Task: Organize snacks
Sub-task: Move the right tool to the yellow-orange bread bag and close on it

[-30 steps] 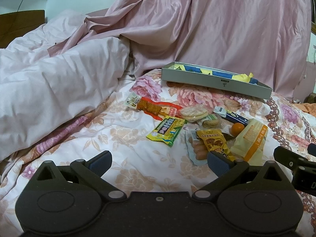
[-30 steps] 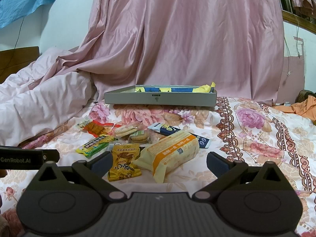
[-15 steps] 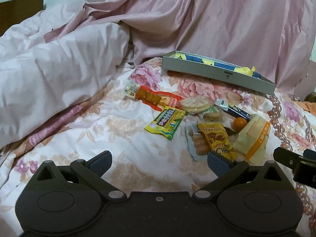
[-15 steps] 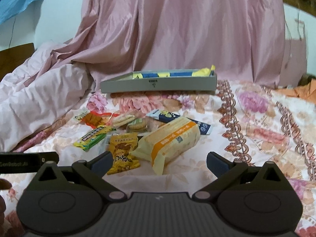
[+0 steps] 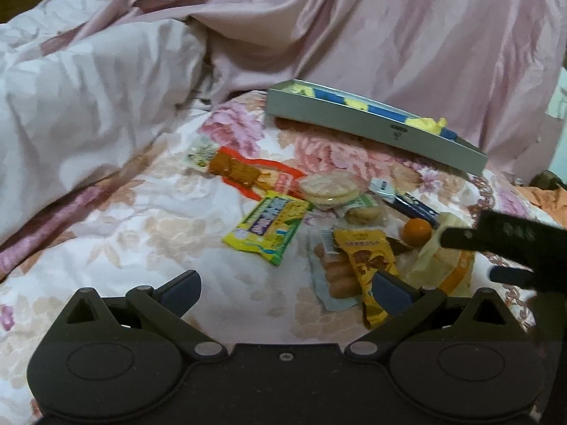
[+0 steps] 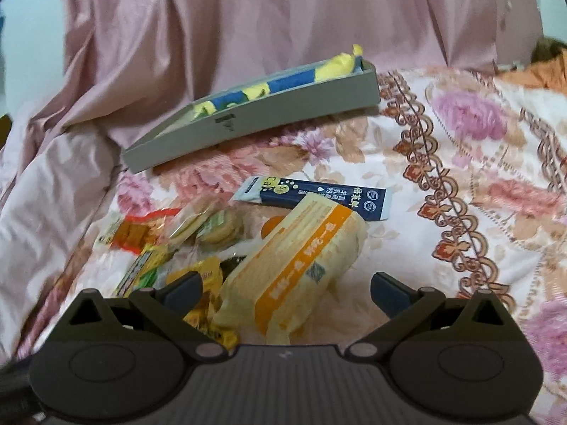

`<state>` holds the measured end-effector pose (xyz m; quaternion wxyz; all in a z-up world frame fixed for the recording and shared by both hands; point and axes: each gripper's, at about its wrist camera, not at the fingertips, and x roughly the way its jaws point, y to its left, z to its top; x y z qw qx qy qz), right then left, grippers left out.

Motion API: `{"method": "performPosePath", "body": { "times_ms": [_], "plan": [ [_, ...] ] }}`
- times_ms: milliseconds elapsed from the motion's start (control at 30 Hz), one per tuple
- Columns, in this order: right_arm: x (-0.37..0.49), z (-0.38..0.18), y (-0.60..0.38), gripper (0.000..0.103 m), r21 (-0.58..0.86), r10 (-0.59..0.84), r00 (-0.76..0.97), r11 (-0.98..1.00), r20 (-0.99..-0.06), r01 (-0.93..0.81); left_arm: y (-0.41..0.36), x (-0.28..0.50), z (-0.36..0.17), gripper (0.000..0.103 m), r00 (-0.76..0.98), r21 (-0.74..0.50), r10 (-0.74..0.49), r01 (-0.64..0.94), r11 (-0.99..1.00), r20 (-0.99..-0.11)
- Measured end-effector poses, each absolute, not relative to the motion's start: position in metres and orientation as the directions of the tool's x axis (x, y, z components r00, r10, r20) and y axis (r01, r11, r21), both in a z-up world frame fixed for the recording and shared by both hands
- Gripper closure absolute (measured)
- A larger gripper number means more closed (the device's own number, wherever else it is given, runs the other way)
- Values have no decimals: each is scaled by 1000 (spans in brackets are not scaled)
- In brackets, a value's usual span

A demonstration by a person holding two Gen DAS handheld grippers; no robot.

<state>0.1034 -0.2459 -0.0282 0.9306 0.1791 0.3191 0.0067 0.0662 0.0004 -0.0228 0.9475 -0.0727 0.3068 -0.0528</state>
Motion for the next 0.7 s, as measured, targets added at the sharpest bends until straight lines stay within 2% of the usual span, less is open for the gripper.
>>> {"method": "performPosePath", "body": {
  "times_ms": [167, 400, 567, 700],
  "plan": [
    [130, -34, -243, 0, 362, 130, 757, 920, -640, 149, -2, 69, -26, 1, 814, -175, -173, 89, 981, -554],
    [146, -46, -228, 2, 268, 65, 683, 943, -727, 195, -2, 74, -31, 1, 801, -184, -191, 103, 978, -567],
    [143, -46, -231, 11, 285, 111, 681, 947, -724, 149, -3, 74, -33, 1, 791, -205, -220, 122, 971, -571],
    [137, -41, -236, 27, 279, 164, 669, 958, -724, 67, -5, 72, -33, 1, 786, -212, -243, 146, 966, -569]
  ]
}}
